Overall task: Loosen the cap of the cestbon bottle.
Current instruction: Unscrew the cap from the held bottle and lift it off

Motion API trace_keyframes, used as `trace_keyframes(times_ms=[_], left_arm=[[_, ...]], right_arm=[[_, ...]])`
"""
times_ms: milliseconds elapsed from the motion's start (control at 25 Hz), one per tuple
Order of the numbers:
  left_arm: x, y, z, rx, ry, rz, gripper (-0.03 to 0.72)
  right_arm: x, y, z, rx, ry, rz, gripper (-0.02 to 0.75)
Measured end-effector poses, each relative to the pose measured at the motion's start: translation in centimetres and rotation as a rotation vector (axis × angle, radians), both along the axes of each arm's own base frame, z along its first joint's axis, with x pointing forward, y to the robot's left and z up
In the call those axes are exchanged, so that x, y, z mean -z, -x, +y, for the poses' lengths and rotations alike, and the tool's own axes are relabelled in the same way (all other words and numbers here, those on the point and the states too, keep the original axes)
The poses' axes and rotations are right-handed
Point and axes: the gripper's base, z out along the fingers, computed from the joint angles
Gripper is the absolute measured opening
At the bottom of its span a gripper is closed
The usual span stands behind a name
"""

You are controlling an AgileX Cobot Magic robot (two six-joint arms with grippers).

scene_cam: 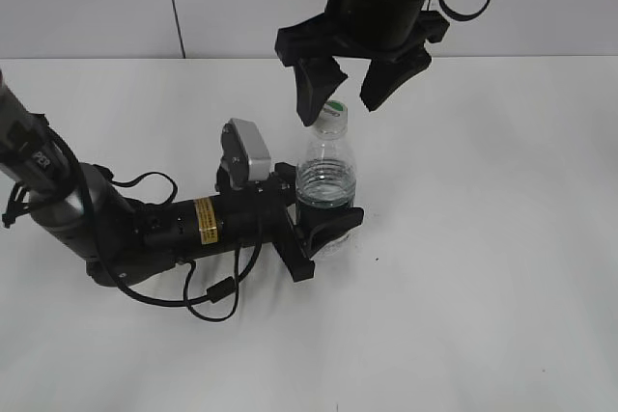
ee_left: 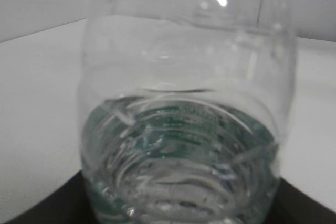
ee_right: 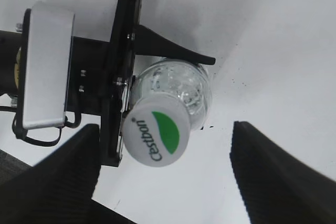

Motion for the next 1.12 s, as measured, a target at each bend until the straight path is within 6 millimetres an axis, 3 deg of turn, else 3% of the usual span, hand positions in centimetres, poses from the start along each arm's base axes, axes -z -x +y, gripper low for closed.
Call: trace_keyframes(times_ms=[480,760,1120], left_arm=[[0.0,0.0,0.0,0.000,0.000,0.000,0.400],[0.0,0.0,0.0,0.000,0.000,0.000,0.400],[0.0,0.0,0.0,0.000,-0.001,0.000,0.400]], right_arm=[[0.5,-0.3,0.2,-0.001,0.003,0.008,0.582],[0.5,-0.3,0.2,-0.004,0.003,0.008,0.474],[1.2,-0.5,0.4,-0.009,0.013,0.021,0.461]])
